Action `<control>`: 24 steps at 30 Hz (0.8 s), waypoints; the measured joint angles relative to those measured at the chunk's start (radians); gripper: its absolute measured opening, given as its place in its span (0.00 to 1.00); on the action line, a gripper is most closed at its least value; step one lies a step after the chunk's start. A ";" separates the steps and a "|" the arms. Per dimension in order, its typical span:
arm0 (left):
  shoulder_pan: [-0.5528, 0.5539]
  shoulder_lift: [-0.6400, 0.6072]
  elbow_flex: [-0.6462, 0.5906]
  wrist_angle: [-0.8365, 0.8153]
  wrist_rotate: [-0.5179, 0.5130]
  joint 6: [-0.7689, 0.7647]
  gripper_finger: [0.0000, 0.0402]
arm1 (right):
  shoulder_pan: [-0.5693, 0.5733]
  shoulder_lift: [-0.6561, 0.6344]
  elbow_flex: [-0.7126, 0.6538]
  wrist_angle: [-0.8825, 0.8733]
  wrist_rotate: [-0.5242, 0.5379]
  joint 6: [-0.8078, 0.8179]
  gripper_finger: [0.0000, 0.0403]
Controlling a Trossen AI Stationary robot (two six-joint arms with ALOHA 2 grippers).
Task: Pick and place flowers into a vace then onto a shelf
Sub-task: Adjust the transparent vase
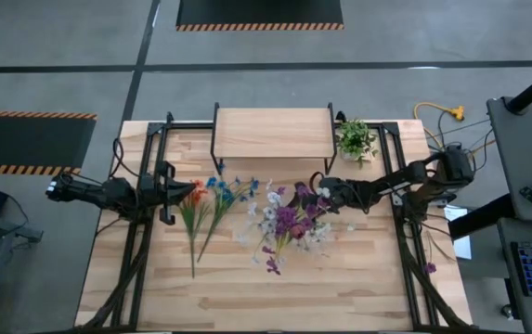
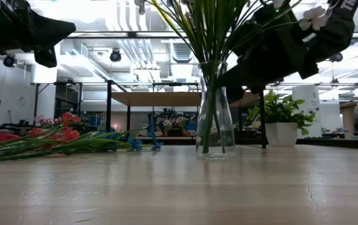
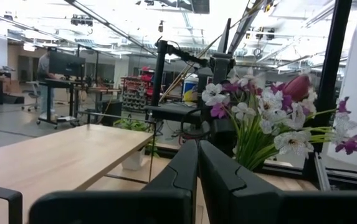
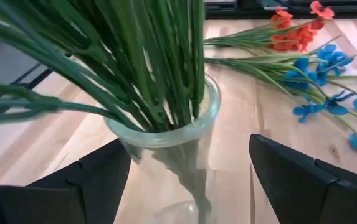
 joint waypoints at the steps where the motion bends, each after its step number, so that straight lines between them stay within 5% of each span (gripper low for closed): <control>1: 0.000 0.000 0.000 -0.004 0.000 0.000 0.00 | 0.009 -0.004 -0.001 -0.002 0.014 0.002 0.78; 24: 0.000 0.000 0.000 -0.004 0.000 -0.001 0.00 | 0.279 -0.009 -0.008 -0.023 0.706 0.188 0.78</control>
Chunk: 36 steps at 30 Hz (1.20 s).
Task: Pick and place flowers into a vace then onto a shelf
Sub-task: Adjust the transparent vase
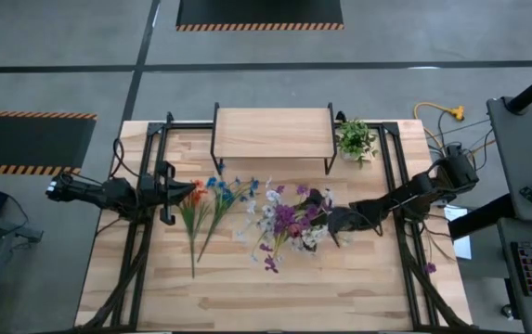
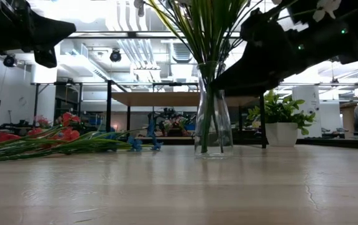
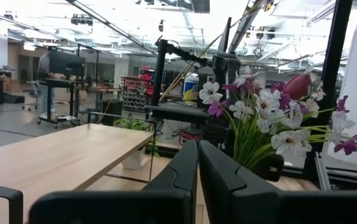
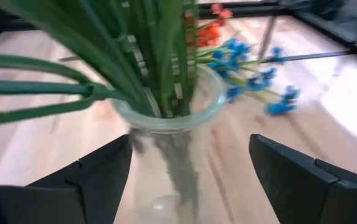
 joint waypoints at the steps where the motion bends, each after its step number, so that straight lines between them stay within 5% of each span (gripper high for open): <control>1: 0.000 0.000 0.000 0.000 0.000 0.000 0.00 | 0.008 0.000 0.000 0.000 0.028 0.000 0.78; 24: 0.000 0.000 0.000 0.002 0.000 0.000 0.00 | 0.017 0.094 0.008 0.115 0.051 0.048 0.77; 36: 0.000 0.000 0.000 0.000 0.000 0.000 0.00 | 0.017 0.113 0.007 0.171 0.057 0.058 0.63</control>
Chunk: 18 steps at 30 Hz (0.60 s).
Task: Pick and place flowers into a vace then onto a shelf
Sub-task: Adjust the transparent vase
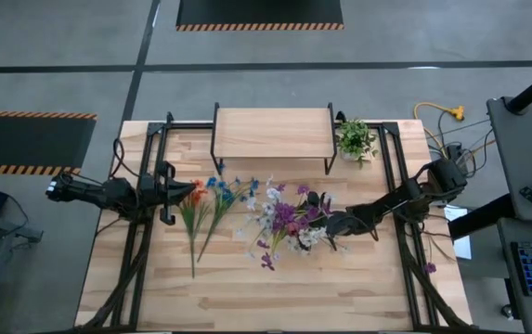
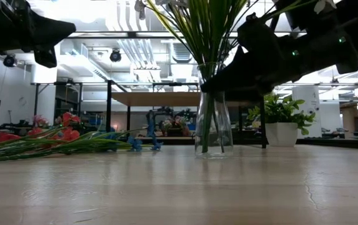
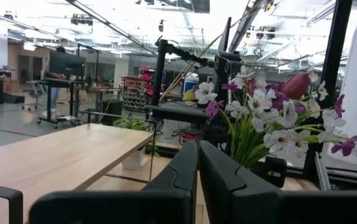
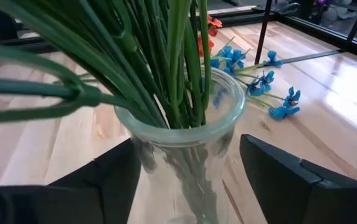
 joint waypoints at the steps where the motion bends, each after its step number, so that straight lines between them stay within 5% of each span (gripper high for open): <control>1: 0.000 0.000 0.000 0.000 0.000 0.000 0.00 | 0.000 0.000 0.000 0.000 0.000 -0.002 0.61; 10: 0.000 0.000 0.000 0.000 0.000 0.000 0.00 | 0.000 0.000 0.000 -0.004 -0.008 -0.059 0.42; 18: 0.000 0.001 0.000 0.000 0.000 0.000 0.00 | -0.010 -0.002 0.000 0.001 -0.108 -0.143 0.43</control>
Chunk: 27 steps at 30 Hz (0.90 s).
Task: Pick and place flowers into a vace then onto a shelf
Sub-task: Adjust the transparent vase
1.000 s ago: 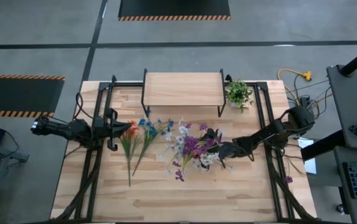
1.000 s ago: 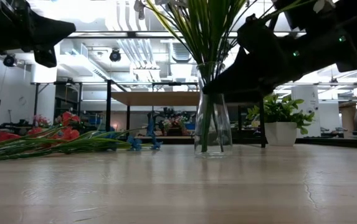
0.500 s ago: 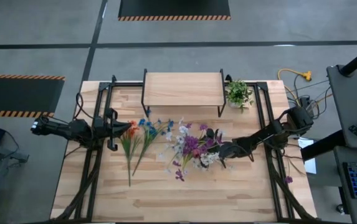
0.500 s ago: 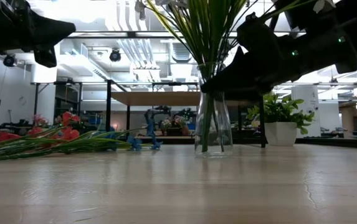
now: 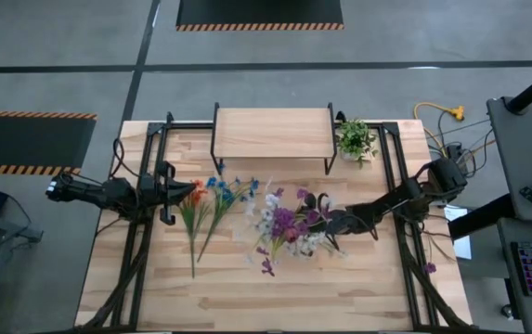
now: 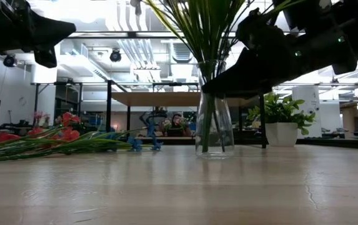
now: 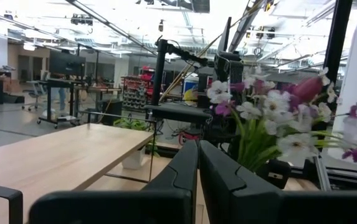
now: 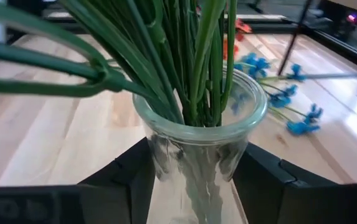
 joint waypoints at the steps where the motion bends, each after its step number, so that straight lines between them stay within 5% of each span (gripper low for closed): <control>1: 0.000 0.000 0.000 0.000 0.000 0.000 0.00 | -0.005 0.000 0.000 0.002 -0.022 -0.019 0.44; 5: 0.000 0.000 0.000 0.000 0.000 0.000 0.00 | -0.049 -0.001 0.000 0.022 -0.174 -0.072 0.41; 23: 0.000 0.001 0.000 -0.001 0.000 -0.007 0.00 | -0.382 0.001 0.000 0.125 -1.193 -0.222 0.42; 27: 0.000 0.001 0.000 -0.001 0.000 -0.008 0.00 | -0.420 0.001 0.000 0.067 -1.314 -0.301 0.42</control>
